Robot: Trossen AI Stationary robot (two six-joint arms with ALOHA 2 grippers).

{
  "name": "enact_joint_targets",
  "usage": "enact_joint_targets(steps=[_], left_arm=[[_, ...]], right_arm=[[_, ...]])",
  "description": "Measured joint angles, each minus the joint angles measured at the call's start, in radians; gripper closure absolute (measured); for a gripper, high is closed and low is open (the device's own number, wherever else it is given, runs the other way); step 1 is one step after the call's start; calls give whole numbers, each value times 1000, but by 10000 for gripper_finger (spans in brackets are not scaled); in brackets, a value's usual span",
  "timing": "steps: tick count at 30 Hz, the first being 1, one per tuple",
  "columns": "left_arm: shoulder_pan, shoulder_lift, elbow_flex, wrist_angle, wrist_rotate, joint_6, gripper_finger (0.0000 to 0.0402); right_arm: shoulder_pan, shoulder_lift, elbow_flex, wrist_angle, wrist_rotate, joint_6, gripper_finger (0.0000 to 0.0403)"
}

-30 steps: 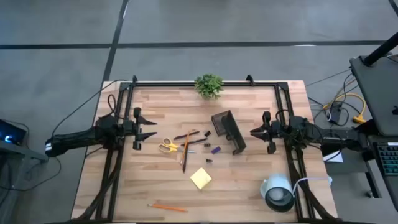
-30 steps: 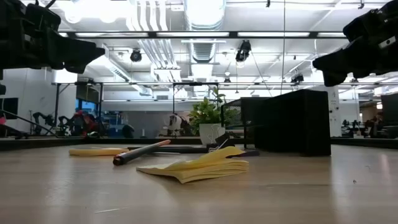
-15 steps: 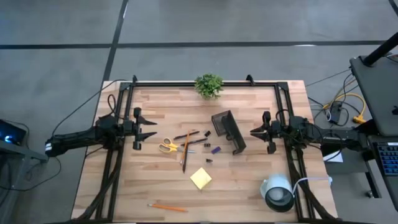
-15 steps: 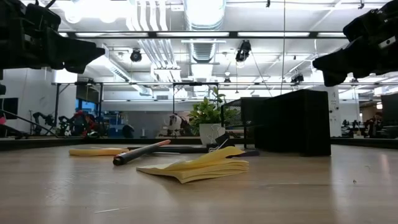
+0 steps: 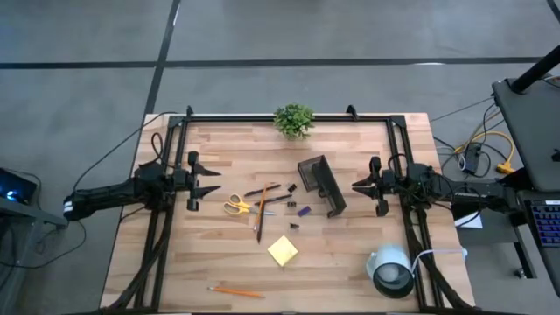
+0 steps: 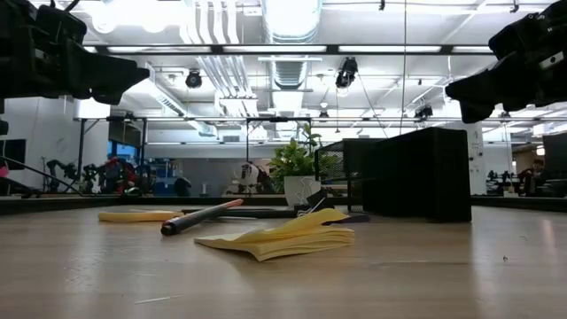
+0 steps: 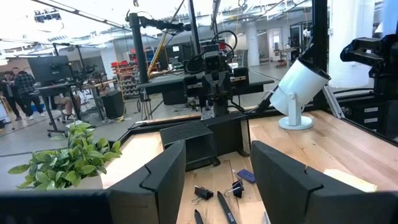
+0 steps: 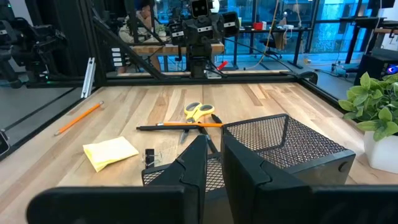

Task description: Pick and place office supplies into organizer

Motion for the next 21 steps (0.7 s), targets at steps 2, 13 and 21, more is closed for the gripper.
enact_joint_targets(steps=[2,13,21], left_arm=[[0,0,0,0,0,0,235],[0,0,0,0,0,0,235],[0,0,0,0,0,0,235]], right_arm=[[0,0,0,0,0,0,364],[0,0,0,0,0,0,364],[1,0,-1,68,-99,439,364]])
